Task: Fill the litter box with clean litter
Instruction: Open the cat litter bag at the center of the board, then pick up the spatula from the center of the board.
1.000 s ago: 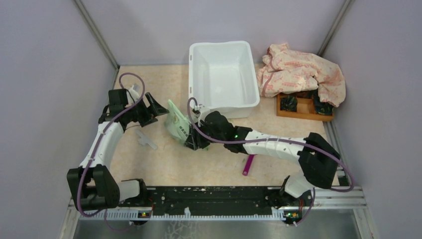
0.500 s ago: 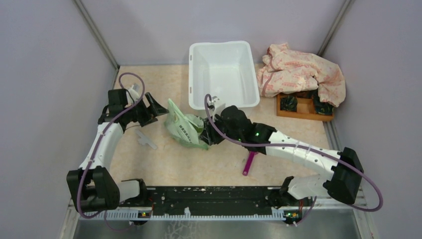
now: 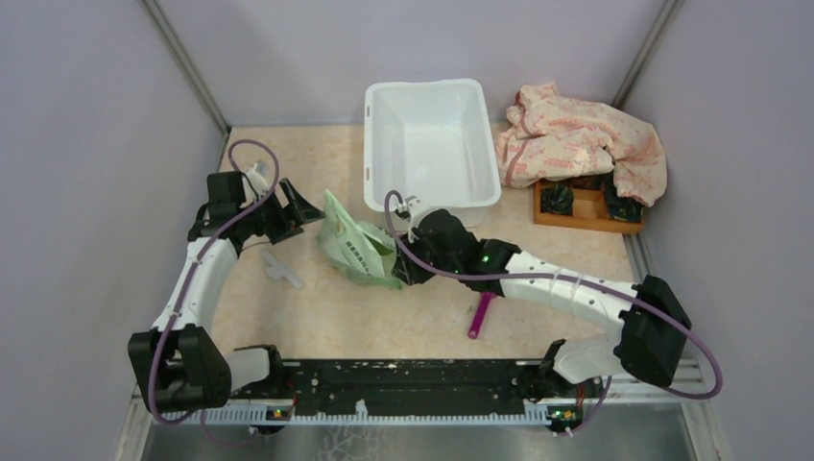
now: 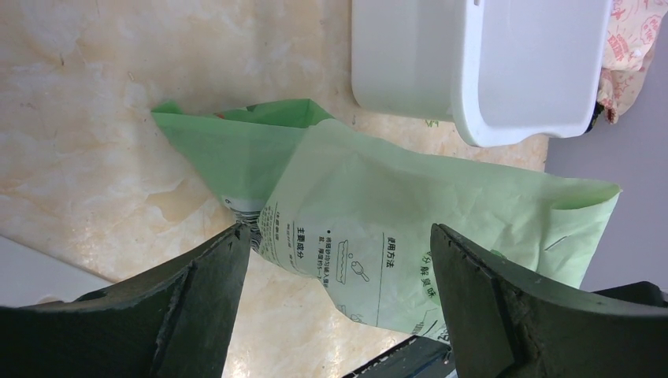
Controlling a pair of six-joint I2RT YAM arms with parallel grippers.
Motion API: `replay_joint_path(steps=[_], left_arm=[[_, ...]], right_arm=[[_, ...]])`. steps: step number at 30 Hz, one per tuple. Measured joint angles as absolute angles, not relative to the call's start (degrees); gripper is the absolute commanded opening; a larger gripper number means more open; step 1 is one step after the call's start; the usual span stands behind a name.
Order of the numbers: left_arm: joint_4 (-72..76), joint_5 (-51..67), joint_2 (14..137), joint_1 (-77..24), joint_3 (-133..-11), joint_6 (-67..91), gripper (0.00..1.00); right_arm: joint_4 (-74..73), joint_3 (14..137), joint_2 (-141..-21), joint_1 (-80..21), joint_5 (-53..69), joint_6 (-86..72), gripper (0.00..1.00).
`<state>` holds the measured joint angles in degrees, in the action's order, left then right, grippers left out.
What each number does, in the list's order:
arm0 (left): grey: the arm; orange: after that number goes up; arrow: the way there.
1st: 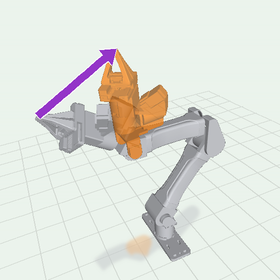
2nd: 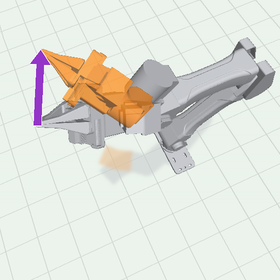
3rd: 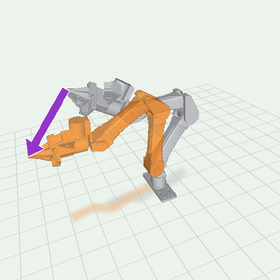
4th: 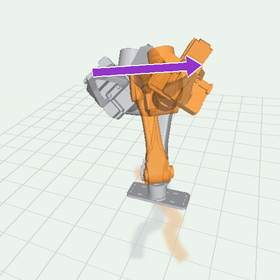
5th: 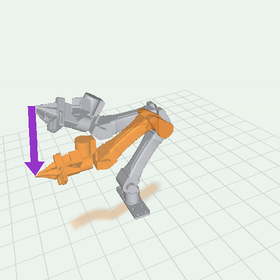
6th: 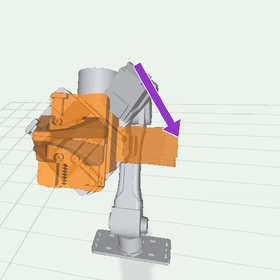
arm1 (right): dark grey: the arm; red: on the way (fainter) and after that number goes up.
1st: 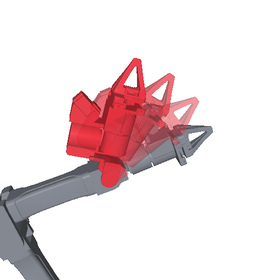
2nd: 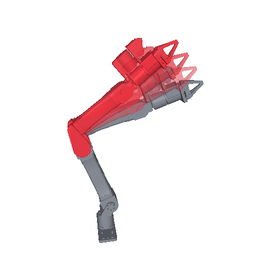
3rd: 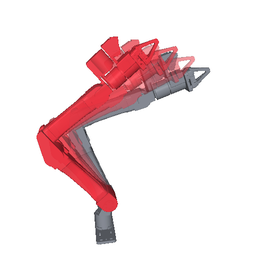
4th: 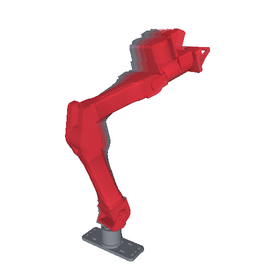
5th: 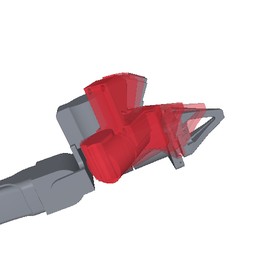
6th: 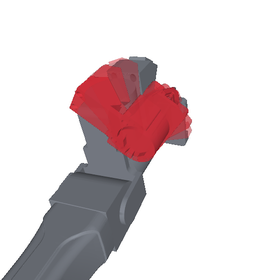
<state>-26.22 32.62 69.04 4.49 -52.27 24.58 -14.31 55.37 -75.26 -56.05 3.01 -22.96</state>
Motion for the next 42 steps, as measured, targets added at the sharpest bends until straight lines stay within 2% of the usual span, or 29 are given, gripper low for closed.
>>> replay_joint_path(steps=[3, 8, 12, 13, 14, 15, 16, 17, 18, 24, 29, 35, 42], left_arm=[[-26.2, 32.7, 69.0, 4.5, -52.3, 24.6, 0.95], [-26.1, 33.3, 69.0, 4.5, -52.3, 24.4, 0.95], [-26.2, 33.9, 69.0, 4.5, -52.3, 24.2, 0.96], [-26.2, 33.9, 69.0, 4.5, -52.5, 24.0, 0.98], [-26.2, 33.9, 69.0, 4.5, -52.6, 23.8, 0.99], [-26.3, 33.9, 68.9, 4.5, -52.9, 23.6, 0.99], [-26.5, 33.7, 68.6, 4.5, -53.2, 23.2, 0.99], [-26.9, 33.5, 68.3, 4.5, -53.7, 22.9, 0.99], [-27.2, 33.2, 67.9, 4.5, -54.1, 22.5, 0.99], [-28.4, 32.4, 64.6, 4.5, -57.7, 21.6, 0.99], [-28.6, 32.7, 61.1, 4.5, -58.7, 21.4, 0.99], [-28.9, 32.8, 59.3, 4.5, -58.7, 21.4, 0.99], [-29.8, 32.8, 59.0, 4.5, -58.7, 21.4, 0.99]], right_arm=[[-15.0, 54.6, -75.3, -56.1, 3.0, -23.0, 0.26], [-15.7, 52.8, -74.5, -56.1, 2.8, -23.2, 0.27], [-18.0, 51.7, -68.6, -56.1, -0.5, -24.3, 0.28], [-18.9, 51.7, -66.4, -56.1, -2.3, -24.7, 0.34], [-20.3, 52.1, -64.1, -56.1, -4.7, -25.2, 0.47], [-22.0, 52.6, -62.3, -56.1, -6.7, -26.1, 0.67], [-24.4, 53.6, -60.1, -56.1, -10.0, -26.8, 0.81], [-25.9, 54.2, -59.0, -56.1, -12.1, -28.1, 0.9], [-28.6, 54.7, -57.3, -56.1, -15.9, -29.6, 0.92], [-38.3, 50.7, -54.0, -55.2, -21.2, -38.7, 0.88], [-48.8, 43.5, -51.2, -54.8, -25.4, -51.1, 0.74], [-52.2, 38.5, -51.0, -53.0, -28.3, -59.4, 0.74], [-45.6, 34.6, -59.4, -50.0, -26.7, -60.6, 0.75]])
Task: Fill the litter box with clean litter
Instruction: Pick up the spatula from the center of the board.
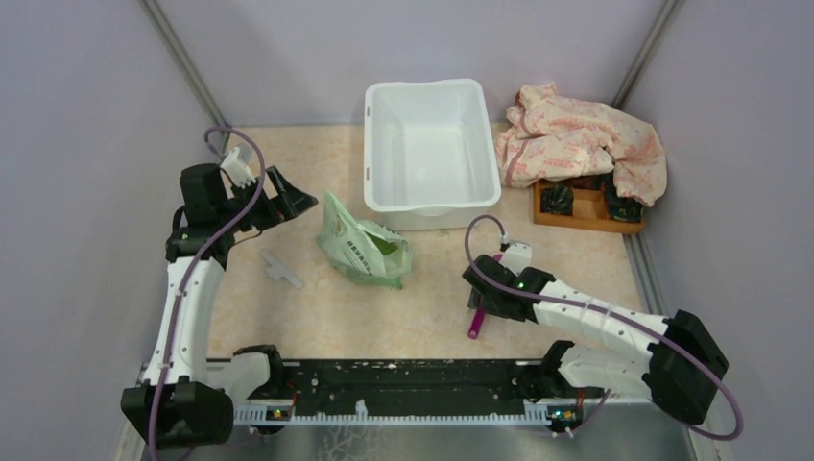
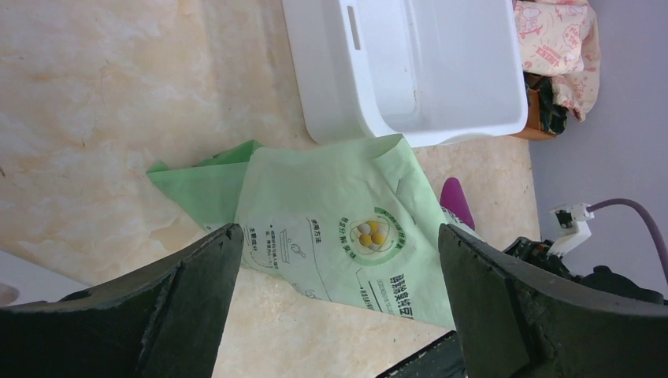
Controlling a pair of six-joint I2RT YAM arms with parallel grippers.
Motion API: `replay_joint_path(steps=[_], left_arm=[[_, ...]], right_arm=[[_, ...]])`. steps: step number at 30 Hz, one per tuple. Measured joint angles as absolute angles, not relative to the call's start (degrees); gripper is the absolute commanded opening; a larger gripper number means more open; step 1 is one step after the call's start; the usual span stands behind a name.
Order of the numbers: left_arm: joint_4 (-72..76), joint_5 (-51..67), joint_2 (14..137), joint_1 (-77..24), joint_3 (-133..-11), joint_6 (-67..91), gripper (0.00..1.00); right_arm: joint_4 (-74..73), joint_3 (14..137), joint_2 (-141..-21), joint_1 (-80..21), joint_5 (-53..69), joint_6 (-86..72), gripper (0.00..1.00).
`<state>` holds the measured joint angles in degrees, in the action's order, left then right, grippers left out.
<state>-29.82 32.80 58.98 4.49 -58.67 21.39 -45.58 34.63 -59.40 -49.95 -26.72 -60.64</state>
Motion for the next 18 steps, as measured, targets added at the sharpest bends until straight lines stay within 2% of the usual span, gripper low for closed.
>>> replay_joint_path(steps=[5, 12, 14, 18], left_arm=[[-30.8, 32.6, 58.4, 4.5, -58.7, 21.4, 0.99], [-32.9, 32.2, 57.5, 4.5, -58.7, 21.3, 0.99], [-33.3, 32.3, 56.8, 4.5, -58.7, 21.2, 0.99], [-33.5, 34.2, 54.0, 4.5, -58.7, 20.9, 0.99]], right_arm=[[-39.5, 34.5, -64.2, -48.2, -25.0, -59.4, 0.74], [-33.5, 31.6, -67.0, -46.7, -22.8, -57.2, 0.62], [-32.5, 30.7, -67.2, -46.6, -22.4, -56.6, 0.53], [-29.1, 30.0, -67.2, -46.4, -21.6, -54.6, 0.23]])
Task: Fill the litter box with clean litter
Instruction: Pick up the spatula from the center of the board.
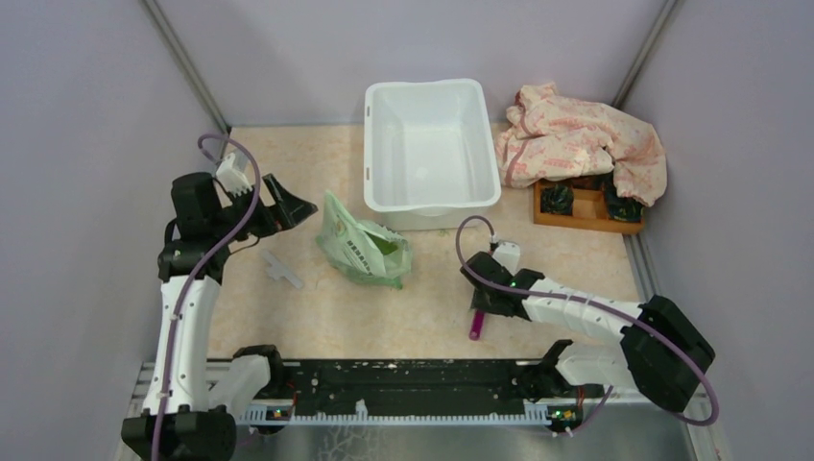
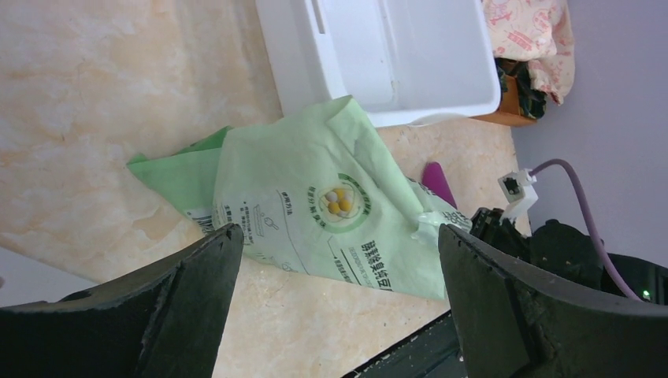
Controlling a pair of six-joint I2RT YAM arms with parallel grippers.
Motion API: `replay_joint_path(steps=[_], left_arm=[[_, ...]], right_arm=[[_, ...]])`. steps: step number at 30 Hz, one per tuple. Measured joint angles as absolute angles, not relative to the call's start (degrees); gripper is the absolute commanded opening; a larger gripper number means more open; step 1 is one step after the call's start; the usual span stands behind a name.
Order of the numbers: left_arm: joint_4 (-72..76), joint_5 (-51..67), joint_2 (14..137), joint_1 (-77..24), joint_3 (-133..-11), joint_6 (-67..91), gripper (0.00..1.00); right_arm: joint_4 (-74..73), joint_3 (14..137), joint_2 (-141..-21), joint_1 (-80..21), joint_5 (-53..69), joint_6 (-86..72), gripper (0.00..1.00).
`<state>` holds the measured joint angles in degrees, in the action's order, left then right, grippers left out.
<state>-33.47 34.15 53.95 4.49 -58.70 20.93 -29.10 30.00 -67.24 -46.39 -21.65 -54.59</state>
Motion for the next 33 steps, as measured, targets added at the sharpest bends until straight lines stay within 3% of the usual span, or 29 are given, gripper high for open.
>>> replay_joint_path(steps=[2, 4, 9, 17, 27, 33], left_arm=[[-33.5, 35.2, 52.8, 4.5, -58.7, 20.9, 0.99], [-33.5, 36.3, 51.9, 4.5, -58.7, 20.9, 0.99], [-33.0, 41.2, 49.8, 4.5, -58.7, 21.9, 0.99], [-20.9, 53.8, 46.4, 4.5, -56.2, 29.3, 0.99], [-2.7, 65.9, 45.1, 3.8, -54.5, 40.2, 0.99], [6.5, 67.9, 43.4, 3.6, -53.5, 44.9, 0.99]], right_arm=[[-28.2, 29.9, -67.3, -46.3, -21.0, -53.3, 0.06], [-27.8, 29.9, -67.3, -46.3, -20.1, -51.3, 0.0], [-31.6, 32.5, -63.3, -46.3, -18.0, -44.9, 0.0], [-34.0, 48.2, -44.8, -46.3, -5.9, -32.2, 0.0], [-12.1, 50.7, -46.5, -46.3, 33.1, -36.5, 0.0], [6.7, 50.8, -53.3, -46.4, 47.9, -45.8, 0.0]])
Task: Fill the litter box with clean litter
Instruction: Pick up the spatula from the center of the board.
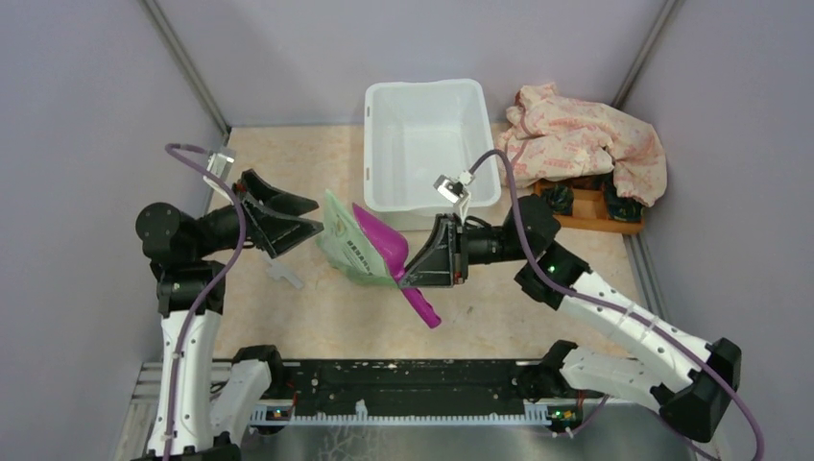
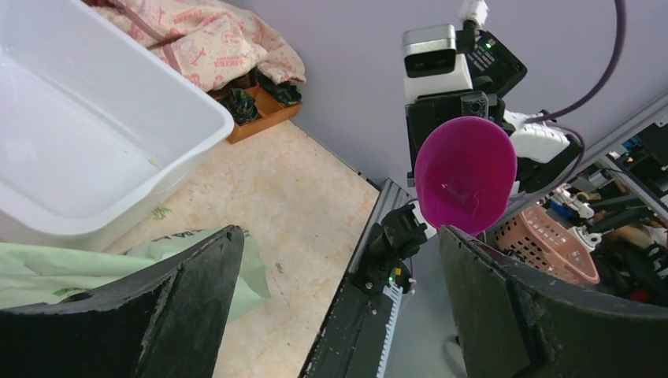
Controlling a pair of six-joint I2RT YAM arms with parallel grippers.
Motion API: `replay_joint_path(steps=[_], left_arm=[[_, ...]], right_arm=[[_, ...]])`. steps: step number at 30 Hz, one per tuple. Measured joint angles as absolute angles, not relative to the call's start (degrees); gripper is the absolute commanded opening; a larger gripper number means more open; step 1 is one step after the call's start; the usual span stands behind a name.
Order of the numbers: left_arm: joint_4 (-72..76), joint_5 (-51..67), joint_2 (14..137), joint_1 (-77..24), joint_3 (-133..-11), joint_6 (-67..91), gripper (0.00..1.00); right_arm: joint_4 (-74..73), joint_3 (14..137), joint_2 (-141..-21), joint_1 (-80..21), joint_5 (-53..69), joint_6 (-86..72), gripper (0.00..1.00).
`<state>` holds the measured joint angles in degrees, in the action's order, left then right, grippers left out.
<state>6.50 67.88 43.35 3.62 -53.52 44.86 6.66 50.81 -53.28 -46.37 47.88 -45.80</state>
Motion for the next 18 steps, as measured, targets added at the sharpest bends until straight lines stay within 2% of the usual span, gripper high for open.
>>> replay_joint_path(steps=[9, 18], left_arm=[[13.5, 68.5, 41.7, 3.6, -52.4, 46.8, 0.99], [20.6, 68.4, 42.3, 3.6, -50.3, 47.3, 0.99]], right_arm=[[30.9, 53.0, -62.8, -47.9, 56.6, -62.4, 0.0], [43.3, 58.2, -68.4, -52.7, 59.1, -70.5, 0.0]])
